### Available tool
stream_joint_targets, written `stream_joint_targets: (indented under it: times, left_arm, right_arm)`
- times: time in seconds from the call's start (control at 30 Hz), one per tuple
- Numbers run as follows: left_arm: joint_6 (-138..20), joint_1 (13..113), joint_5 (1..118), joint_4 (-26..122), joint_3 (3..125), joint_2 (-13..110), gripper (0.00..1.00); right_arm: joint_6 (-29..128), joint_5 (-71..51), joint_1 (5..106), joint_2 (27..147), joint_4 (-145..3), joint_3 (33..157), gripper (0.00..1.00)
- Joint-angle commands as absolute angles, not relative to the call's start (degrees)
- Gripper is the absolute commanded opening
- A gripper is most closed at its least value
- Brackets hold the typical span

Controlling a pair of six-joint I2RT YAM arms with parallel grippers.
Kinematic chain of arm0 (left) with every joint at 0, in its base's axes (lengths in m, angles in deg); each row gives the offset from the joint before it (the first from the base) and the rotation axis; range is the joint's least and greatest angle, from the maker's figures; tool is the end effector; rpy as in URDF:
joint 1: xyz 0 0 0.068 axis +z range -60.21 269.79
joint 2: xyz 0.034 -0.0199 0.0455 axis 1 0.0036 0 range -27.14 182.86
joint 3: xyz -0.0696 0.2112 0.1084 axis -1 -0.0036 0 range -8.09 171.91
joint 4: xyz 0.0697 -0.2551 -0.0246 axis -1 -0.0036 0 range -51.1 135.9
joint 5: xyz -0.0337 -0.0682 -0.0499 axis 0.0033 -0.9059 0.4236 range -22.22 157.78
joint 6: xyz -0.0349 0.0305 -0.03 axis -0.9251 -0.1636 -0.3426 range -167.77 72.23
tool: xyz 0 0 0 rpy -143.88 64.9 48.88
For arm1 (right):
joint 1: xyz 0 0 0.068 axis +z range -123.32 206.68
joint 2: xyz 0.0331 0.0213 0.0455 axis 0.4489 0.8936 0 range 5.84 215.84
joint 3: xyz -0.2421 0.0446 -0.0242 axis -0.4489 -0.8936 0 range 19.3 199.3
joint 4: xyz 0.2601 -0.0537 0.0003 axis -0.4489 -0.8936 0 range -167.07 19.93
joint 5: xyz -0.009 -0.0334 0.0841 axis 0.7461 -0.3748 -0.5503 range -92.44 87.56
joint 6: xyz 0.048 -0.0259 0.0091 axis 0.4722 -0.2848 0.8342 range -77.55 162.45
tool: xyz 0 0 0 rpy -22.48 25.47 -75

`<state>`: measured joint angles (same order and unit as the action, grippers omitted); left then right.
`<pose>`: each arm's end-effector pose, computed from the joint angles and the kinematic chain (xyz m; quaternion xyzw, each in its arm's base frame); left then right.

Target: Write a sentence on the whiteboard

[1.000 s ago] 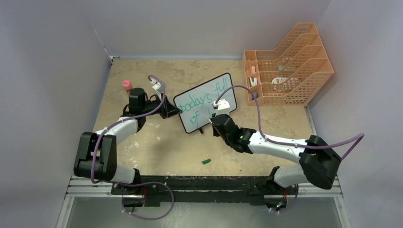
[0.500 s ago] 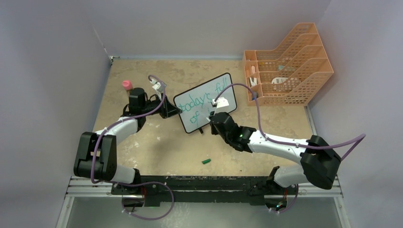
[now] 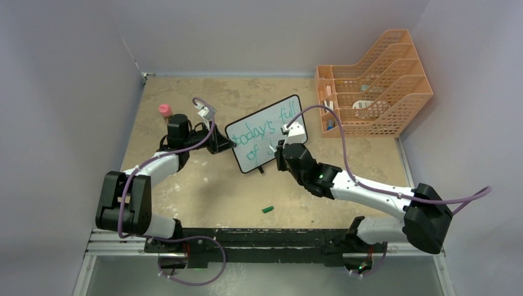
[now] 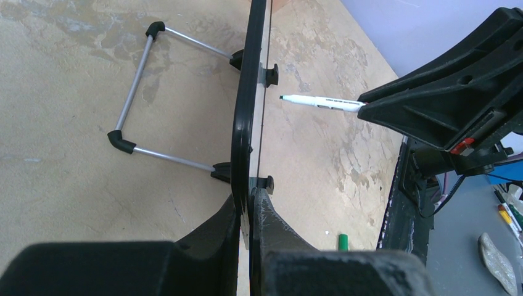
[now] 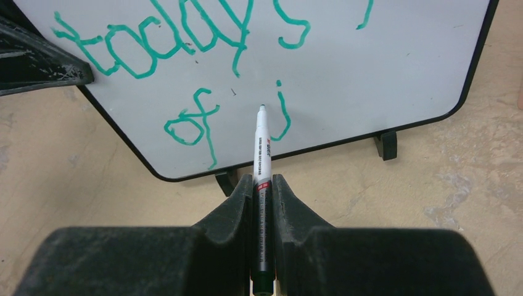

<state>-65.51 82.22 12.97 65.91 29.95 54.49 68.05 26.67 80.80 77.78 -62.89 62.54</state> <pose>0.2886 -0.0694 0.1820 0.1853 0.7621 -0.4823 0.3901 0.1868 0.2270 0.2330 -0.0601 0.8103 0.1896 0.5512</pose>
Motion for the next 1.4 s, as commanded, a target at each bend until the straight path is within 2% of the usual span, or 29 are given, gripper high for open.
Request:
stream_joint_targets:
  times: [0.0, 1.37]
  left_arm:
    - [-63.50, 81.97, 12.85, 66.47, 31.98, 53.64, 0.00]
    - [-63.61, 81.97, 12.49, 66.55, 31.98, 53.61, 0.00]
  right_arm:
    - [66.97, 28.95, 79.57, 76.67, -60.50, 62.20, 0.00]
    - [67.40, 29.65, 77.39, 80.00, -57.10, 63.11, 0.00]
